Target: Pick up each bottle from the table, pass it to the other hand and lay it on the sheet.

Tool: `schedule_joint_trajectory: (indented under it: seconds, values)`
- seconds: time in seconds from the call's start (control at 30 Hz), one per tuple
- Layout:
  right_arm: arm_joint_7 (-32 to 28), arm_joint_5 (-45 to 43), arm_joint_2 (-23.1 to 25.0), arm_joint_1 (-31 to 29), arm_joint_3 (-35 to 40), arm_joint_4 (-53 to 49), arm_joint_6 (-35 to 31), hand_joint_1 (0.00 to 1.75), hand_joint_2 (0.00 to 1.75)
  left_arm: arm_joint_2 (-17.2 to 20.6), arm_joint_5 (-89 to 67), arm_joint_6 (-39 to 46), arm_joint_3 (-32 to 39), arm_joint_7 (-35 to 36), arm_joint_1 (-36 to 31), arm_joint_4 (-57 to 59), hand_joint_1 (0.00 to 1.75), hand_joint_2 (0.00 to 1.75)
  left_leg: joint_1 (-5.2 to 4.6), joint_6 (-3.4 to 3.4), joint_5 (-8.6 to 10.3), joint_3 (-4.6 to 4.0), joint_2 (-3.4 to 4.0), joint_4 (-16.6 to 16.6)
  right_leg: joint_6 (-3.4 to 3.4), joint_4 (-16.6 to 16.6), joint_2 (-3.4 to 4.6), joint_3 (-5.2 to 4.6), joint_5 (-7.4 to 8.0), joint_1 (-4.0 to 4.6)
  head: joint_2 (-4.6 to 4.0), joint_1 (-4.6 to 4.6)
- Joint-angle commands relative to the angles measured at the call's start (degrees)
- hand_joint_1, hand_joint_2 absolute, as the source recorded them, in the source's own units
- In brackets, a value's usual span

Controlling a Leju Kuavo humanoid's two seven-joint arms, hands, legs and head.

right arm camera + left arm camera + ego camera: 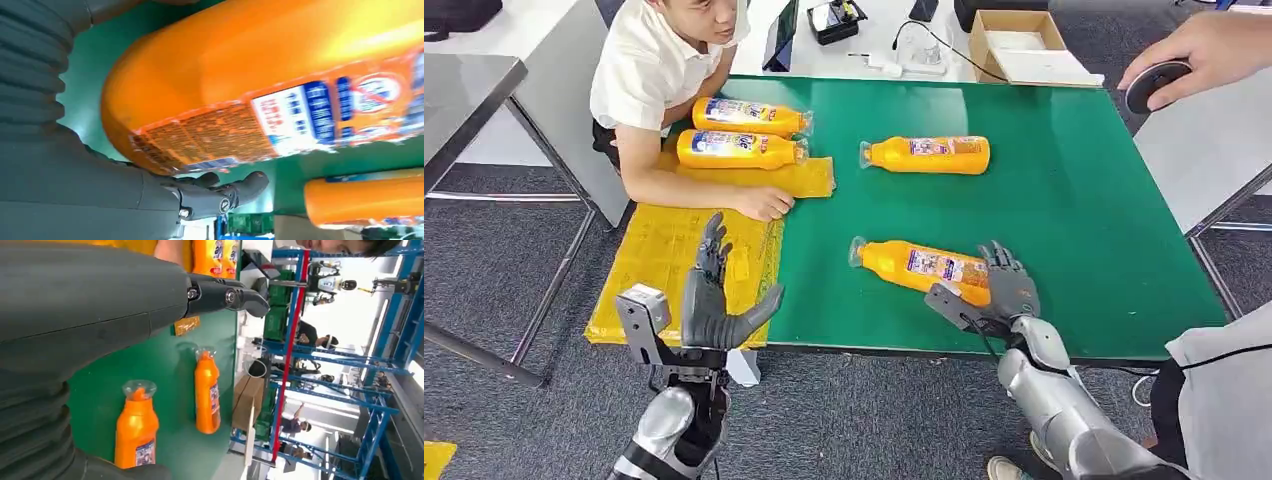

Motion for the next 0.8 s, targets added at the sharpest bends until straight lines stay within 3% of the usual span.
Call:
schedule_joint_trajectory:
  seconds: [0.03,0.33,0.37,0.4,0.43,0.47,0.5,0.8]
  values:
    - [1.98,1.60,1.54,-5.88,3.15,4.88,3.11,0.00,1.75,0.22,2.59,-1.59,1.29,1.58,-4.38,5.98,0.00,1.75,0.07,-0.13,-0.14,0.29,0.11,0.02,-0.18,0.02,0.09,0.26,-0.11,0.08,0.00,0.00]
    - [2.59,1.75,2.75,-5.37,3.75,6.60,7.32,0.00,1.75,-0.29,3.75,-0.86,2.12,1.32,-5.03,7.43,0.00,1.75,0.04,-0.10,-0.10,0.24,0.03,-0.04,-0.15,-0.01,0.03,0.23,-0.10,0.05,0.00,0.00]
    - [3.05,1.77,2.63,-5.49,3.85,7.25,9.22,0.16,1.75,-0.40,3.84,-0.83,2.14,1.31,-5.26,7.84,0.00,1.75,0.03,-0.07,-0.04,0.12,-0.04,-0.04,-0.10,-0.03,-0.02,0.14,-0.05,0.04,0.00,0.00]
    - [3.15,1.76,2.37,-5.31,3.86,7.49,9.84,0.80,1.75,-0.49,3.88,-0.83,2.12,1.30,-5.39,8.01,0.00,1.75,0.06,-0.12,-0.11,0.29,0.01,-0.04,-0.16,-0.02,0.02,0.29,-0.11,0.07,0.00,0.00]
    - [3.34,1.52,2.27,-5.28,3.69,7.73,10.73,0.80,1.75,-0.58,3.94,-0.84,2.09,1.28,-5.59,8.42,0.00,1.75,0.06,-0.09,-0.07,0.20,-0.03,-0.02,-0.12,-0.03,-0.02,0.22,-0.07,0.06,0.00,0.00]
    - [3.45,1.32,2.16,-5.22,3.53,7.93,11.39,1.45,1.75,-0.63,3.99,-0.84,2.06,1.25,-5.69,8.61,0.00,1.75,0.06,-0.11,-0.09,0.29,-0.06,-0.03,-0.16,-0.03,-0.06,0.32,-0.11,0.08,0.00,0.00]
    - [3.67,1.20,2.10,-5.16,3.40,8.01,11.75,1.69,1.75,-0.67,4.05,-0.82,2.05,1.22,-5.72,8.72,0.00,1.75,0.05,-0.09,-0.05,0.20,-0.07,-0.03,-0.12,-0.02,-0.07,0.22,-0.08,0.05,0.00,-0.02]
    - [5.02,0.25,1.41,-4.00,2.80,9.35,16.79,1.75,1.75,-0.96,4.93,-0.69,1.98,0.65,-6.14,9.46,0.00,1.75,0.10,-0.10,-0.04,0.44,-0.21,-0.09,-0.15,-0.15,-0.21,0.49,-0.10,0.11,0.00,0.00]
